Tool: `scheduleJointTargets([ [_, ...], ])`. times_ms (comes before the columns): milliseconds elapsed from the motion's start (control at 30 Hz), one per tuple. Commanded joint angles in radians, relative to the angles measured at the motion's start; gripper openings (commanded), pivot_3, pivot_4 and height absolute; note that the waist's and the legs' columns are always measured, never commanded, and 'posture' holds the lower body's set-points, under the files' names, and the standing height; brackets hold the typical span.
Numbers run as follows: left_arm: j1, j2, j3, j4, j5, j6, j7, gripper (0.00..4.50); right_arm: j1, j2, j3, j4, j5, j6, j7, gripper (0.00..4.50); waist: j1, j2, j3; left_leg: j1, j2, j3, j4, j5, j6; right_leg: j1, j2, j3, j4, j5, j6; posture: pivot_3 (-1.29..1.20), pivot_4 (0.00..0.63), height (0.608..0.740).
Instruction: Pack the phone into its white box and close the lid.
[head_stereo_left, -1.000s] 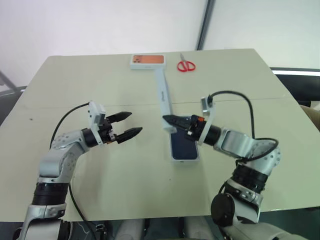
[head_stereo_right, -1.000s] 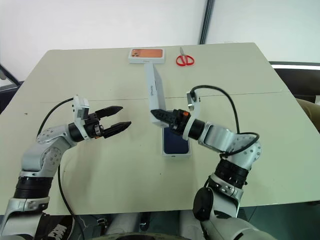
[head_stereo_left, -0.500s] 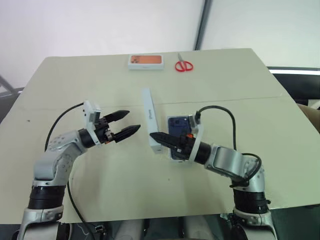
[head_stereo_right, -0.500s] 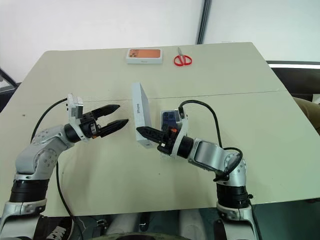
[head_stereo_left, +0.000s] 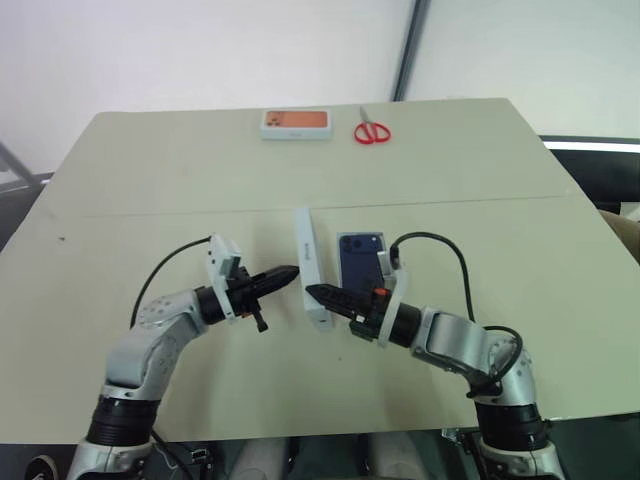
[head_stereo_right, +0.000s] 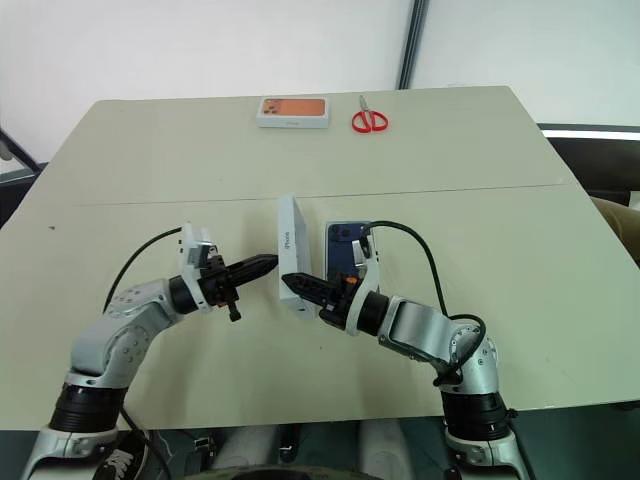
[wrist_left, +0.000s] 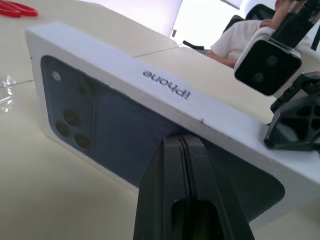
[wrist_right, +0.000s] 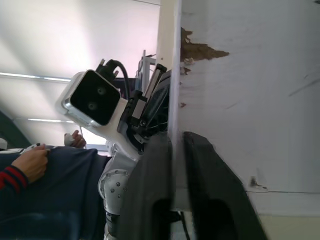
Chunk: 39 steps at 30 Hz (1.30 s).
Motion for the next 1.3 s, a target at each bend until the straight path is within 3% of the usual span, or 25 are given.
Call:
scheduleJointTargets([
  [33, -0.008, -0.009, -0.006, -0.007, 0.009, -0.026, 0.002, 0.00, -0.014, -0.029, -0.013, -0.026, 0.026, -0.013, 0.019, 2.48, 0.003, 0.000, 0.000, 0.000, 0.000, 0.000, 0.000, 0.000, 0.000, 0.000, 0.000, 0.000, 0.000, 0.000, 0.000, 0.00, 0.150, 0.740],
  [133, -0.017, -0.022, -0.029, 0.010, 0.026, -0.041, -0.002, 0.00, -0.067, -0.125, -0.040, -0.023, 0.026, -0.011, 0.053, 4.00, 0.009, 0.000, 0.000, 0.000, 0.000, 0.000, 0.000, 0.000, 0.000, 0.000, 0.000, 0.000, 0.000, 0.000, 0.000, 0.00, 0.150, 0.740],
  [300, -0.049, -0.063, -0.071, 0.051, 0.055, -0.068, -0.008, 0.00, -0.130, -0.355, -0.107, -0.026, -0.051, 0.039, 0.224, 4.00, 0.019, 0.000, 0.000, 0.000, -0.001, 0.000, 0.002, -0.001, 0.001, 0.003, -0.001, -0.002, -0.002, 0.000, 0.000, 0.00, 0.150, 0.740],
  [467, -0.129, -0.169, -0.139, 0.152, 0.091, -0.102, -0.006, 0.00, -0.149, -0.628, -0.143, 0.010, -0.438, 0.041, 0.643, 4.00, 0.021, 0.000, 0.000, 0.000, -0.001, 0.000, 0.003, -0.001, 0.003, 0.005, -0.001, -0.004, -0.004, 0.000, 0.000, 0.00, 0.150, 0.740],
  [567, -0.148, -0.198, -0.164, 0.174, 0.111, -0.120, -0.015, 0.00, -0.163, -0.672, -0.082, 0.032, -0.687, -0.059, 0.747, 3.12, 0.009, -0.001, 0.000, 0.000, -0.001, 0.001, 0.004, -0.002, 0.004, 0.005, -0.001, -0.004, -0.004, 0.000, 0.001, 0.00, 0.150, 0.740],
  [667, -0.156, -0.208, -0.176, 0.184, 0.119, -0.122, -0.023, 0.00, -0.158, -0.675, -0.030, 0.036, -0.884, -0.141, 0.806, 1.58, 0.008, 0.000, 0.000, 0.000, 0.000, 0.002, 0.003, -0.002, 0.004, 0.004, 0.000, -0.003, -0.003, 0.000, 0.001, 0.00, 0.150, 0.740],
  [767, -0.148, -0.190, -0.172, 0.177, 0.119, -0.120, -0.037, 0.00, -0.107, -0.745, 0.134, -0.008, -1.233, -0.340, 0.901, 0.05, 0.014, 0.000, 0.000, 0.000, 0.000, 0.002, 0.003, -0.002, 0.004, 0.003, 0.000, -0.003, -0.003, 0.000, 0.001, 0.00, 0.150, 0.740],
  [933, -0.116, -0.100, -0.130, 0.112, 0.078, -0.076, -0.078, 0.00, -0.095, -0.735, 0.217, -0.052, -1.400, -0.397, 1.003, 0.05, 0.013, 0.000, 0.000, 0.000, -0.001, 0.001, 0.004, -0.002, 0.003, 0.004, -0.002, -0.003, -0.003, 0.000, 0.001, 0.00, 0.150, 0.740],
  [1133, -0.059, 0.006, -0.069, 0.080, 0.068, -0.056, -0.094, 0.00, -0.120, -0.683, 0.217, -0.037, -1.510, -0.429, 1.053, 0.05, 0.014, 0.000, 0.000, 0.000, -0.001, 0.001, 0.003, -0.002, 0.003, 0.003, -0.002, -0.003, -0.003, 0.000, 0.001, 0.00, 0.150, 0.740],
  [1300, -0.054, -0.016, -0.075, 0.161, 0.122, -0.105, -0.052, 0.00, -0.142, -0.626, 0.182, -0.004, -1.561, -0.461, 1.075, 0.05, 0.019, 0.000, 0.001, 0.000, -0.001, 0.000, 0.003, -0.002, 0.003, 0.004, -0.002, -0.003, -0.004, 0.000, 0.001, 0.00, 0.150, 0.740],
])
